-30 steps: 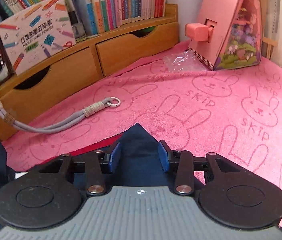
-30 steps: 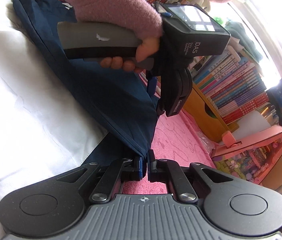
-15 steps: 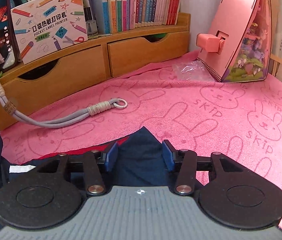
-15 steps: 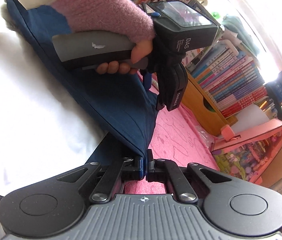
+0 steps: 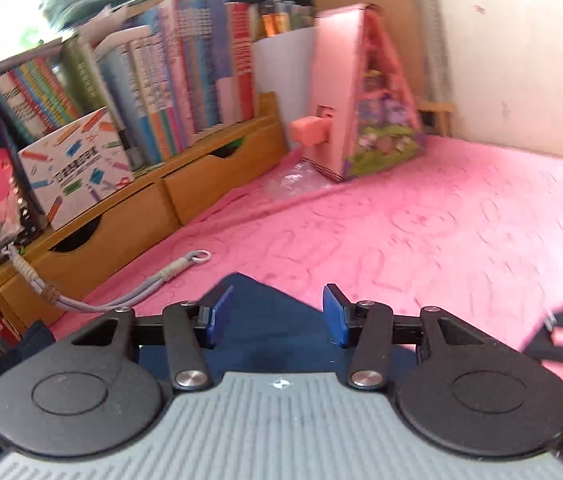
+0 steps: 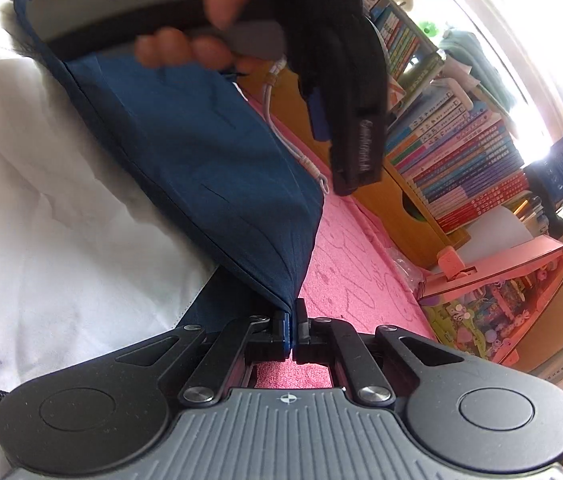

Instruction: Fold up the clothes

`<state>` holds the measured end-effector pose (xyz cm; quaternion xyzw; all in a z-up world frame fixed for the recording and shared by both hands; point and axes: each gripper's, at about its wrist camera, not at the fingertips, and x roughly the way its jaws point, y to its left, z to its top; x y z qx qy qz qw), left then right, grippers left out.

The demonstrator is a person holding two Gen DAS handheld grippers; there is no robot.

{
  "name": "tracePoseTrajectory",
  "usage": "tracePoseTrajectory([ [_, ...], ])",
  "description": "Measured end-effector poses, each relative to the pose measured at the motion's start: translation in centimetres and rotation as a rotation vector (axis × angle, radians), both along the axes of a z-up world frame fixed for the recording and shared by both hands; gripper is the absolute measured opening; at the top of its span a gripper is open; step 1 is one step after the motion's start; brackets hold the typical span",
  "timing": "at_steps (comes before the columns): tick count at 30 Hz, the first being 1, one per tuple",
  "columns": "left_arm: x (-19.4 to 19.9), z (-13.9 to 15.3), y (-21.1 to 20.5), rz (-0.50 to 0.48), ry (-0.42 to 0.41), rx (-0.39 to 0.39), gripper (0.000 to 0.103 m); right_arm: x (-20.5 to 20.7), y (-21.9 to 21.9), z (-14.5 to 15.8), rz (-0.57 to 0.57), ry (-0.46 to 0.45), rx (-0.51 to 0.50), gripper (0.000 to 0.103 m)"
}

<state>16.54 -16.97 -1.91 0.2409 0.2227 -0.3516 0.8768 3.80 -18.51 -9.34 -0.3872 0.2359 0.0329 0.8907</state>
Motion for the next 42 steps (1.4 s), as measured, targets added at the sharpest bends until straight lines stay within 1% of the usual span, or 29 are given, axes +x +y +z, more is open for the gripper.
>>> tracePoseTrajectory([
  [2,-0.6,-1.0,-0.5,-0.053,-0.007,0.060,0.044,0.0,0.0,0.0,0.000,-0.001,-0.002,0.006],
  [3,-0.5,-1.4,-1.0,-0.059,-0.006,0.064,0.044,-0.1,0.0,0.0,0.000,-0.001,-0.003,0.006],
  [5,0.3,-1.9,-1.9,-0.061,-0.007,0.063,0.044,-0.2,0.1,0.0,0.000,-0.002,-0.003,0.006],
  [6,1.0,-2.4,-2.5,-0.053,-0.014,0.078,0.044,-0.2,0.1,0.0,0.000,-0.002,-0.004,0.006],
  [8,2.3,-3.4,-3.2,-0.032,-0.065,0.106,0.044,-0.2,0.1,0.0,0.000,-0.002,-0.004,0.006],
  [9,3.0,-3.6,-3.5,-0.017,-0.087,0.116,0.044,-0.2,0.1,0.0,0.000,-0.002,-0.004,0.006],
  [11,4.6,-3.9,-3.8,0.027,-0.098,0.121,0.045,-0.2,0.1,0.0,0.000,-0.002,-0.004,0.006],
  [13,6.1,-4.2,-4.4,0.077,-0.140,0.156,0.045,-0.2,0.1,-0.1,0.000,-0.002,-0.004,0.006],
  [16,8.3,-4.5,-5.3,0.203,-0.195,0.214,0.044,-0.2,0.2,-0.1,0.000,-0.002,-0.004,0.006],
  [25,3.9,-0.5,-1.0,0.169,-0.071,-0.009,0.044,-0.2,0.3,-0.1,0.000,-0.004,-0.006,0.006],
  [27,2.5,-0.3,-1.2,0.107,-0.048,-0.004,0.044,-0.2,0.3,-0.1,0.000,-0.005,-0.009,0.006],
  [29,1.8,-0.8,-2.1,0.061,-0.043,0.028,0.044,-0.2,0.3,-0.1,0.000,-0.006,-0.011,0.006],
  [30,1.8,-1.5,-2.9,0.041,-0.046,0.056,0.044,-0.2,0.3,-0.1,0.000,-0.007,-0.012,0.006],
  [32,2.4,-3.2,-4.4,0.039,-0.053,0.135,0.045,-0.2,0.4,-0.1,0.000,-0.008,-0.014,0.006],
  [35,3.2,-4.5,-5.4,0.059,-0.142,0.130,0.045,-0.2,0.4,-0.1,-0.001,-0.008,-0.014,0.006],
  [37,4.4,-4.4,-6.0,0.091,-0.125,0.124,0.045,-0.2,0.4,-0.1,-0.001,-0.008,-0.014,0.006],
  [39,5.5,-4.2,-6.5,0.140,-0.115,0.139,0.047,-0.2,0.4,-0.1,-0.001,-0.008,-0.014,0.006],
  [40,5.9,-3.9,-6.5,0.161,-0.092,0.139,0.047,-0.2,0.4,-0.1,-0.001,-0.008,-0.014,0.006],
  [41,6.1,-3.4,-6.2,0.182,-0.066,0.119,0.046,-0.2,0.4,-0.1,-0.002,-0.008,-0.014,0.006],
  [42,6.0,-2.9,-5.7,0.196,-0.048,0.081,0.046,-0.2,0.4,-0.1,-0.002,-0.008,-0.014,0.006],
])
